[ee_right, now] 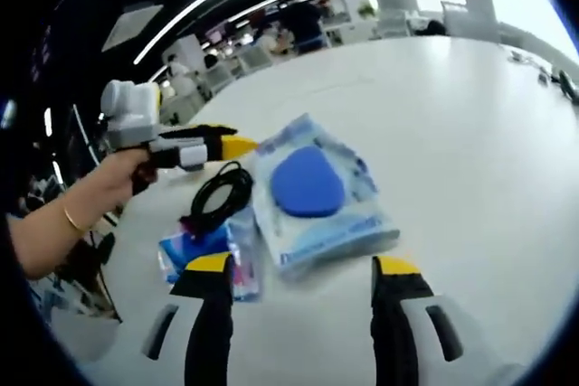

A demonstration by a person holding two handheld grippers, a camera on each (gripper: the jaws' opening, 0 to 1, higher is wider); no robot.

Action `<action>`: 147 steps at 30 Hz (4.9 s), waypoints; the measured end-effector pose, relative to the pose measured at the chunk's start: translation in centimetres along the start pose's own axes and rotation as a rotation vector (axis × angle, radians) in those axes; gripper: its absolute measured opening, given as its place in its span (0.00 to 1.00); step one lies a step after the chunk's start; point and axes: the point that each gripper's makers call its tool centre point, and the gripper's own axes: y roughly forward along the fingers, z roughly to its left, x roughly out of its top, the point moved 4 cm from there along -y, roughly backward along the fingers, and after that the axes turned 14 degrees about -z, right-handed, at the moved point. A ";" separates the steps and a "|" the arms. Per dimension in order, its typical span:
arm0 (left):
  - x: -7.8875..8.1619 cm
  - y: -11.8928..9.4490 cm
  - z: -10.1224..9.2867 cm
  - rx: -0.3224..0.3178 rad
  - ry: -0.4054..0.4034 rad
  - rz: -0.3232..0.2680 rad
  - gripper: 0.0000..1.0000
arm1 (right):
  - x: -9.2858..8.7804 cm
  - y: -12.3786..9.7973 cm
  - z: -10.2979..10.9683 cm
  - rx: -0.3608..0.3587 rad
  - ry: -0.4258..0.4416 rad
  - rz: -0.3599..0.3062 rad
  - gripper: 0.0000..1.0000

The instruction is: Arrange the tabletop items into an orderly group along one side of the table until the central work area is clear of visible clutter.

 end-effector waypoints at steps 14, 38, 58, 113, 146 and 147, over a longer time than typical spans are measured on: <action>-2.2 1.8 -0.4 -0.037 -0.039 0.046 0.34 | -0.5 1.0 0.3 -0.029 0.011 -0.006 0.45; -2.7 0.8 -1.0 -0.008 -0.173 0.085 0.06 | -1.4 2.1 -0.5 -0.041 0.004 0.001 0.13; -0.3 -0.7 -1.0 0.001 -0.137 0.020 0.00 | 2.7 1.8 -2.8 -0.077 -0.155 -0.099 0.00; -1.4 -6.5 4.3 0.402 -0.388 -0.217 0.00 | 10.8 13.1 -1.6 0.104 -0.390 -0.140 0.00; -5.7 -6.4 4.1 0.470 -0.420 -0.109 0.04 | 6.6 14.4 -2.9 0.083 -0.255 -0.008 0.05; -5.7 -6.5 4.1 0.474 -0.420 -0.108 0.05 | 6.6 14.4 -2.9 0.082 -0.250 -0.009 0.05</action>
